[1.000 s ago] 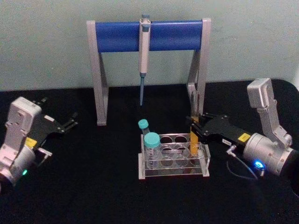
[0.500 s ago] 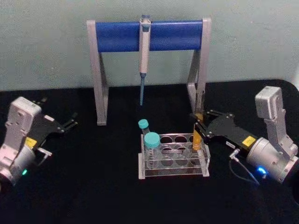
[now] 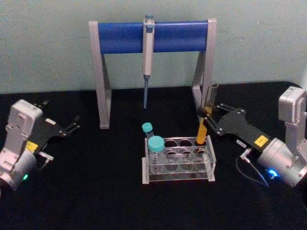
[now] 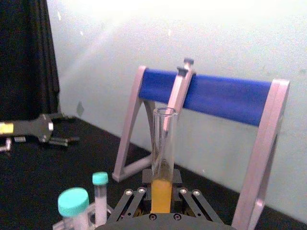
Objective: Pick up the test tube from the test tube rack, shake it, then place it back into the test tube rack.
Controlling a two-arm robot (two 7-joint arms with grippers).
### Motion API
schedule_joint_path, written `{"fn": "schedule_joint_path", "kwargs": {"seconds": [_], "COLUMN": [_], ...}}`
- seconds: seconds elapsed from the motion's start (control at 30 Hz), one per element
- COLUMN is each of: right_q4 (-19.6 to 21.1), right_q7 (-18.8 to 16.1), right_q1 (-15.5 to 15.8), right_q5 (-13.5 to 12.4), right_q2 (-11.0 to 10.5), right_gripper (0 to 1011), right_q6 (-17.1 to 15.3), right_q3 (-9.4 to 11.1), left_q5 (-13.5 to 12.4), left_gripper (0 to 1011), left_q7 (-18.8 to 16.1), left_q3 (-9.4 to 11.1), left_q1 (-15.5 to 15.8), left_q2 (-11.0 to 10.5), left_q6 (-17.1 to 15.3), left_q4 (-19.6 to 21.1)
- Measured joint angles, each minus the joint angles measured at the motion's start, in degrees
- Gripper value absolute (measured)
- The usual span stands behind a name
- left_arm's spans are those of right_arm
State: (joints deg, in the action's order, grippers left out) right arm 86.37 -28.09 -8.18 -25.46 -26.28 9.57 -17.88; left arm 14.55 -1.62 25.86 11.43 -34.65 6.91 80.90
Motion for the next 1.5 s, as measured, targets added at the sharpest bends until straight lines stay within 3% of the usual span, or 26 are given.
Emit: {"fn": "schedule_joint_path", "kwargs": {"seconds": [0.23,0.47,1.1,1.3,1.5], "right_q4": [2.1,2.7,-3.7,-3.6,-1.0], "right_q7": [-0.4,-1.2,-4.0,-3.3,-1.1], "right_q1": [0.3,-1.3,-8.5,-8.6,-6.2], "right_q5": [-1.4,-1.8,-2.8,-2.5,-2.1], "right_q2": [0.5,0.8,2.8,2.3,0.6], "right_gripper": [229,229,230,230,229], "right_q6": [0.2,-0.5,-1.3,-1.4,-2.6], "right_q3": [1.0,0.9,-2.5,-2.4,-1.0], "left_q5": [0.0,0.0,0.0,0.0,0.0], "left_gripper": [1001,1002,1001,1002,1001], "left_q7": [0.0,0.0,0.0,0.0,0.0], "left_q3": [0.0,0.0,0.0,0.0,0.0], "left_q1": [0.0,0.0,0.0,0.0,0.0], "left_q2": [0.0,0.0,0.0,0.0,0.0], "left_q6": [0.0,0.0,0.0,0.0,0.0], "left_q4": [0.0,0.0,0.0,0.0,0.0]}}
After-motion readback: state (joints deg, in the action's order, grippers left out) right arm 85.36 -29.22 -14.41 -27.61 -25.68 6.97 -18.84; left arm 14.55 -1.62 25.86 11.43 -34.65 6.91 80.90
